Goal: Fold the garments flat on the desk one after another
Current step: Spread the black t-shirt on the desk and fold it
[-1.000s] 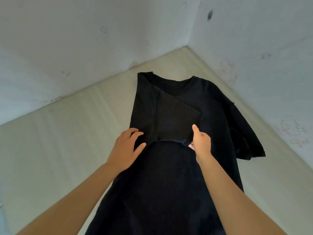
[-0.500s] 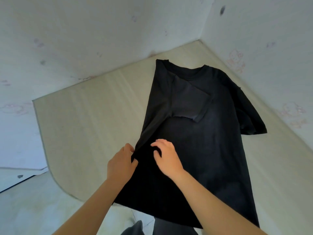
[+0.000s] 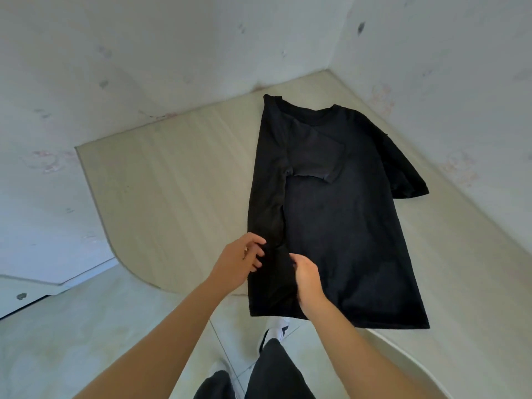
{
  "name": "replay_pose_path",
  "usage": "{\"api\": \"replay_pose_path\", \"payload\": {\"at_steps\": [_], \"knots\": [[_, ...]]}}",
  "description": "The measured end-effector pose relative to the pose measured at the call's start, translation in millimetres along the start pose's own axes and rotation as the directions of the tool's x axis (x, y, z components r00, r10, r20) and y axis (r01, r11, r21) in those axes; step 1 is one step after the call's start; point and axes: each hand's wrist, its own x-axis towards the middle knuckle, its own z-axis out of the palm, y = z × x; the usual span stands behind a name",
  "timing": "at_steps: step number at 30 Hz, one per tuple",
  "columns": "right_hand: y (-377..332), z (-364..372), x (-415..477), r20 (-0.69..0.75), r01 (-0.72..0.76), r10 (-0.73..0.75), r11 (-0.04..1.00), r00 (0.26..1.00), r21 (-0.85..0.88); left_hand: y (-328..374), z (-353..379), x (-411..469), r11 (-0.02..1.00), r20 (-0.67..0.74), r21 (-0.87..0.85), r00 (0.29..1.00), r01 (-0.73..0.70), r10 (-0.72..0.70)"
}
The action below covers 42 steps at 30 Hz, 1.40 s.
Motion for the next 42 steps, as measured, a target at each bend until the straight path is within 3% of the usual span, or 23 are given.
{"api": "replay_pose_path", "payload": {"at_steps": [2,4,5,7,9,10,11,13,15,17,18,21,22,25,27,29,31,34,36,38,40,42], "knots": [[-5,-11,-9,0.084,-0.141,0.139,0.990,0.987,0.013,-20,0,-5,0.938,0.044,0.333,0.996,-0.091,0.081],[-5,-17,-15,0.121,-0.168,0.179,0.982,0.976,-0.090,-31,5,-13,0.839,0.158,0.506,0.977,-0.202,0.140],[-6,-16,-18,0.112,-0.125,0.140,0.983,0.984,-0.135,-34,7,-16,0.811,0.184,0.540,0.972,-0.226,0.149],[1,-17,-21,0.002,0.115,-0.118,0.971,0.993,-0.209,-34,10,-22,0.785,0.150,0.577,0.974,-0.225,0.168],[6,-22,-27,-0.132,0.374,-0.439,0.861,0.889,-0.345,-34,11,-25,0.778,0.056,0.600,0.979,-0.188,0.194],[10,-28,-27,-0.169,0.402,-0.501,0.818,0.849,-0.411,-35,11,-25,0.762,0.017,0.625,0.979,-0.170,0.205],[13,-32,-29,-0.185,0.353,-0.481,0.809,0.857,-0.470,-36,10,-25,0.735,-0.006,0.657,0.974,-0.165,0.225],[27,-42,-26,-0.148,0.170,-0.287,0.831,0.946,-0.529,-37,10,-25,0.696,-0.030,0.696,0.962,-0.175,0.272],[39,-51,-22,-0.069,0.102,-0.184,0.778,0.981,-0.620,-31,14,-21,0.715,-0.071,0.672,0.944,-0.194,0.323],[36,-56,-19,-0.053,0.128,-0.228,0.707,0.972,-0.695,-23,18,-16,0.730,-0.050,0.647,0.943,-0.220,0.328],[32,-58,-19,-0.050,0.139,-0.245,0.692,0.968,-0.708,-22,21,-14,0.710,0.027,0.659,0.950,-0.250,0.310],[18,-61,-17,0.006,0.203,-0.300,0.631,0.954,-0.749,-26,29,-11,0.528,0.262,0.798,0.956,-0.292,0.133],[14,-61,-14,0.060,0.269,-0.354,0.580,0.933,-0.768,-28,30,-11,0.487,0.257,0.829,0.961,-0.275,0.105],[2,-62,-1,0.260,0.471,-0.473,0.406,0.842,-0.783,-22,28,-3,0.482,0.050,0.859,0.967,-0.170,0.252],[-12,-62,13,0.275,0.485,-0.445,0.474,0.852,-0.735,-12,24,8,0.477,-0.013,0.867,0.951,-0.143,0.309],[-30,-60,25,0.166,0.379,-0.360,0.675,0.918,-0.634,-7,20,19,0.549,-0.040,0.826,0.959,-0.126,0.282],[-55,-61,46,0.067,0.276,-0.283,0.809,0.957,-0.519,1,22,39,0.636,-0.057,0.763,0.969,-0.113,0.241],[-96,-60,78,0.029,0.125,-0.122,0.977,0.992,-0.173,14,28,74,0.695,-0.018,0.709,0.983,-0.117,0.184],[-121,-59,97,0.064,0.009,-0.015,0.995,0.998,0.102,24,30,98,0.747,-0.039,0.658,0.986,-0.098,0.164],[-144,-57,114,0.085,-0.069,0.044,0.948,0.995,0.311,32,29,120,0.789,-0.076,0.609,0.983,-0.085,0.164],[-162,-54,134,0.084,-0.102,0.073,0.902,0.994,0.420,37,27,139,0.806,-0.116,0.588,0.979,-0.066,0.165],[-178,-52,151,0.040,-0.096,0.087,0.905,0.995,0.415,42,22,154,0.808,-0.125,0.586,0.979,-0.057,0.159]]}}
